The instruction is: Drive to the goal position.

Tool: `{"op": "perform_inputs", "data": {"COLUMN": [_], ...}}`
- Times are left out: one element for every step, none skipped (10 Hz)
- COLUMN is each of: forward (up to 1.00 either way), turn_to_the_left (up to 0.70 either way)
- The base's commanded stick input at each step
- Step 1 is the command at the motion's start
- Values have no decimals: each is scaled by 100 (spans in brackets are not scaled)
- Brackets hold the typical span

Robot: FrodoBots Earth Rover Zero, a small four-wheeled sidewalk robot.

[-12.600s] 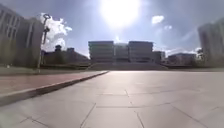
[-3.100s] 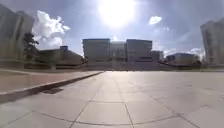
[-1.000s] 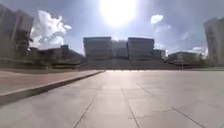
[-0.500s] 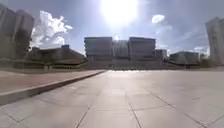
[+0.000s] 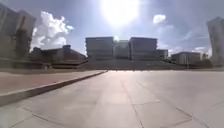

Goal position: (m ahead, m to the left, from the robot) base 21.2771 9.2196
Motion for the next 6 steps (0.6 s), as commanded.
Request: {"op": "perform_inputs", "data": {"forward": [100,100,100,100,100,100], "turn_to_the_left": [-6,0,1,1,1,1]}}
